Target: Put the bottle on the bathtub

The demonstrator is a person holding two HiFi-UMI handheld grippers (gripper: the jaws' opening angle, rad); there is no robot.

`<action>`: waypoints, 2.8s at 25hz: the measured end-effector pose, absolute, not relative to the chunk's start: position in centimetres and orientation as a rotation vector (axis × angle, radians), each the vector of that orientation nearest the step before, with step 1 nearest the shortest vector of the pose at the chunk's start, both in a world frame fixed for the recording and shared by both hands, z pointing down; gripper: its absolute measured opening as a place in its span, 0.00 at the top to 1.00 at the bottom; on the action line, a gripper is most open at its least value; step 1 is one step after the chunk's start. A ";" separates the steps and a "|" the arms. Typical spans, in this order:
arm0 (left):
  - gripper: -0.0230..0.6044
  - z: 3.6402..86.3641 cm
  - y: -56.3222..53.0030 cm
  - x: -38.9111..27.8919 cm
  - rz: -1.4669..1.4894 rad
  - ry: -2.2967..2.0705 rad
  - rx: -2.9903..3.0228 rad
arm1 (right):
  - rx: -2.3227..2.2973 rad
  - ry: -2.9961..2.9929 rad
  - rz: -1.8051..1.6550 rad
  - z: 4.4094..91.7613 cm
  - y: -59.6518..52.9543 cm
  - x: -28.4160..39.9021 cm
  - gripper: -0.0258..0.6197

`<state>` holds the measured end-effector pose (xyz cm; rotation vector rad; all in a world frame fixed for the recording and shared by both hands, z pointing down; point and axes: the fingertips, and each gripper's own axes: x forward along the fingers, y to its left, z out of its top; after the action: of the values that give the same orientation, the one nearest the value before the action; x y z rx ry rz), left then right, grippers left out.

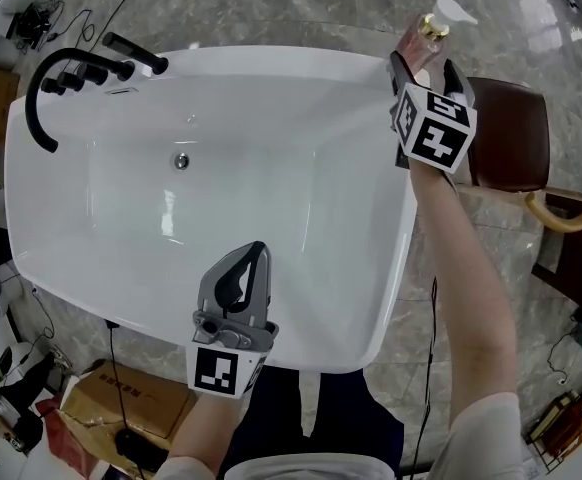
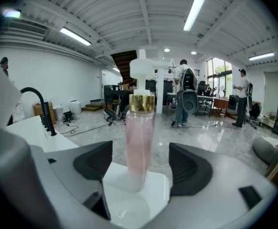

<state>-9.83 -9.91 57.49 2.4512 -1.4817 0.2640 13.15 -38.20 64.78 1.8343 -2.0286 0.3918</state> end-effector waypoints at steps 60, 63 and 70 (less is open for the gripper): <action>0.95 25.7 3.3 -12.8 0.026 -1.560 2.657 | 1.613 -2.360 0.403 30.4 5.9 3.9 0.95; 0.95 25.6 4.6 -12.7 0.009 -1.564 2.702 | 1.623 -2.369 0.379 29.7 7.1 4.5 0.95; 0.95 23.0 5.6 -12.9 -0.033 -1.571 2.694 | 1.704 -2.409 0.386 26.4 7.5 4.8 0.95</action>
<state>-12.88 5.58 23.00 2.6936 -1.5710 -0.0328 4.82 7.53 26.44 1.7040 -2.4088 0.3857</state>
